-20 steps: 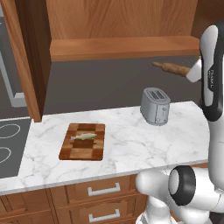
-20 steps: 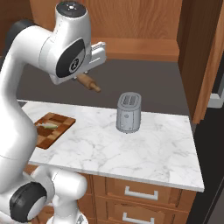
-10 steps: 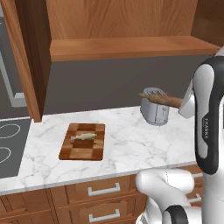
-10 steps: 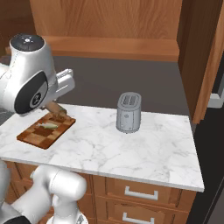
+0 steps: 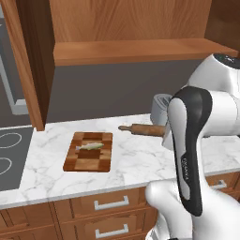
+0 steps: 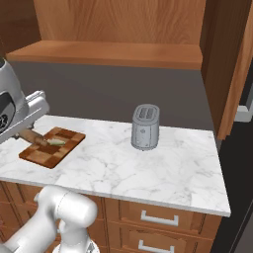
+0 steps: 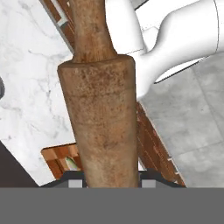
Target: Open the cabinet, retrieve the rolling pin, and place it next to the meat on the cutting board to prepare for tenderizing.
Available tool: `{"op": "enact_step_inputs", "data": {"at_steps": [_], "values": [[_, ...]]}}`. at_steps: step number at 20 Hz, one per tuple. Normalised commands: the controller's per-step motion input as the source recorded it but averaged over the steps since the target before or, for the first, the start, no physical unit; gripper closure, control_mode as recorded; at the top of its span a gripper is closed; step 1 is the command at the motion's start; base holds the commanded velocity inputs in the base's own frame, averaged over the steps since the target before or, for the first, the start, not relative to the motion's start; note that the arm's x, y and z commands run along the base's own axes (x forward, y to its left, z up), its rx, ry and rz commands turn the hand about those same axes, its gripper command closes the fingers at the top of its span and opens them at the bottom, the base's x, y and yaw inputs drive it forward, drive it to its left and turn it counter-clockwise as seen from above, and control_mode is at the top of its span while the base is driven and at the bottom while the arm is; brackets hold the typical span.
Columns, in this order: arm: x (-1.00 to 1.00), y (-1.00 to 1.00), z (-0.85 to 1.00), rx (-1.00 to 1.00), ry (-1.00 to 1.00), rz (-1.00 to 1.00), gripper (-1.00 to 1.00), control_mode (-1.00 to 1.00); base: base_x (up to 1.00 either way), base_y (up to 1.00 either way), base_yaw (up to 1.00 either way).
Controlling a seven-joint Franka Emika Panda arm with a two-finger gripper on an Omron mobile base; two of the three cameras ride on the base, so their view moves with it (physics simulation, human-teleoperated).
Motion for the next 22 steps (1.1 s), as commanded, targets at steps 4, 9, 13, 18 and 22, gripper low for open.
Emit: {"op": "enact_step_inputs", "data": {"at_steps": [4,9,13,18,22], "values": [[0.0,0.82,-0.42,0.0,0.05,0.02,1.0,-1.0,0.0,0.0,0.0],[0.09,0.65,-0.46,0.0,0.01,0.04,1.0,-1.0,0.0,0.0,0.0],[0.29,0.42,-0.35,0.0,0.02,0.04,1.0,-1.0,0.0,0.0,0.0],[0.5,0.28,-0.3,0.0,0.04,0.0,1.0,-1.0,0.0,0.0,0.0],[0.57,0.24,-0.31,0.0,0.05,0.0,1.0,-1.0,0.0,0.0,0.0]]}}
